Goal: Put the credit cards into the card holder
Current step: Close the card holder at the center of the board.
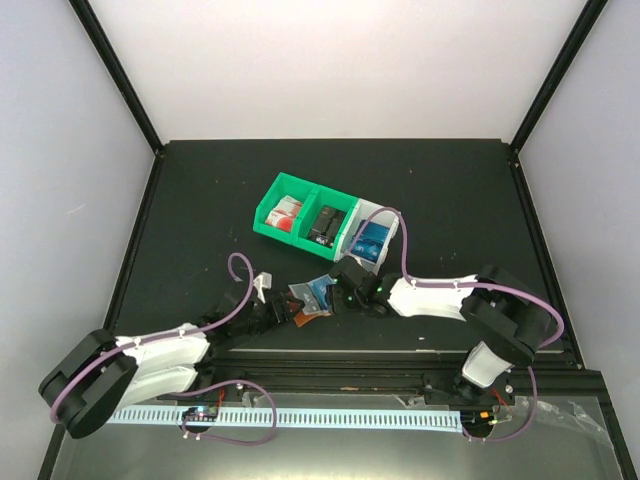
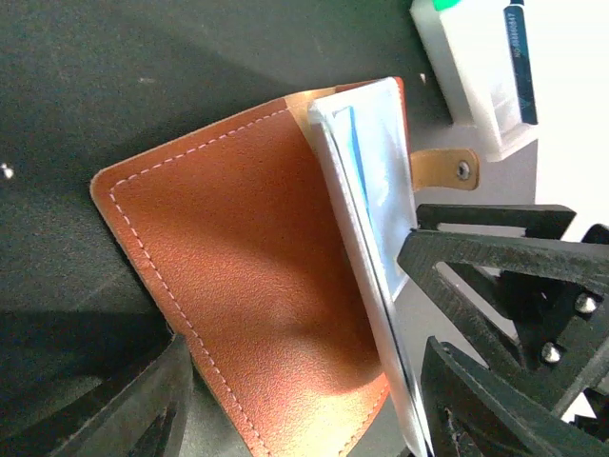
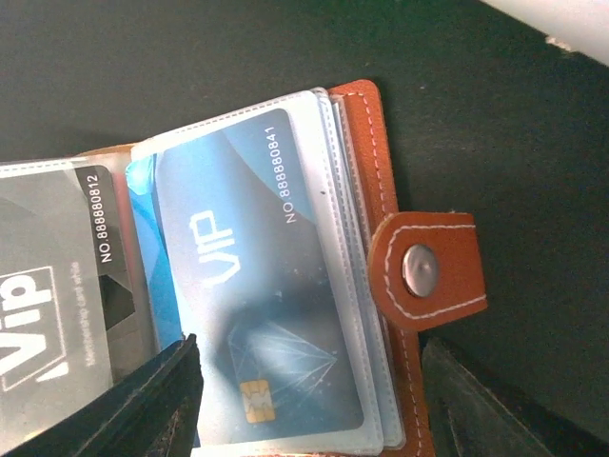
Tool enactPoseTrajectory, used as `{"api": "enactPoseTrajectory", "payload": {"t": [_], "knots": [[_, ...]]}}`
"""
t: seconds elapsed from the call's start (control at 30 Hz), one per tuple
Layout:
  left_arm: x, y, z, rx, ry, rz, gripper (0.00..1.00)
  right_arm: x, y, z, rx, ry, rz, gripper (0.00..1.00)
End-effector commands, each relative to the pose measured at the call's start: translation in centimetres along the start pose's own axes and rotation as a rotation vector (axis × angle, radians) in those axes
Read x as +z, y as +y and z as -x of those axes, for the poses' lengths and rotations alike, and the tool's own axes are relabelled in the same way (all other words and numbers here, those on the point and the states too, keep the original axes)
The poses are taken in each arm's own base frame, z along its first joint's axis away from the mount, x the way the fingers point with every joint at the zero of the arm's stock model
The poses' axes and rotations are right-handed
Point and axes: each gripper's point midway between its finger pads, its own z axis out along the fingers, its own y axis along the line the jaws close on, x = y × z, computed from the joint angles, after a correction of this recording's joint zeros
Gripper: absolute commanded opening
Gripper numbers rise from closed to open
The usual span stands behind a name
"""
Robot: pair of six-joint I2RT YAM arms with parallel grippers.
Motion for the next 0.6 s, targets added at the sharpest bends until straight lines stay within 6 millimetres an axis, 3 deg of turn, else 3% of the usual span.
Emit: {"api": "enactPoseTrajectory", "payload": {"t": [0.0,0.17,0.3,0.57], "knots": [[-0.9,-3.1,0.8,0.056,-0.034,-0.131,0.67,0.7,0.6,-3.7,0.015,0.142,0.067,0.64],[-2.4,-5.4,1.5,0.117,-0.087,-0.222,0.68,0.9,0.2,-4.0,0.001,0.149,0.050,0.63],[-3.4,-8.0,1.5,0.277,-0.100,-0.316,0.72,1.0,0.2,-4.3,-0.004,0.159,0.055,0.62],[-2.0,-9.1,0.1,0.374,0.013,-0.349,0.70,0.8,0.8,-4.0,-0.005,0.154,0.083,0.62]]}}
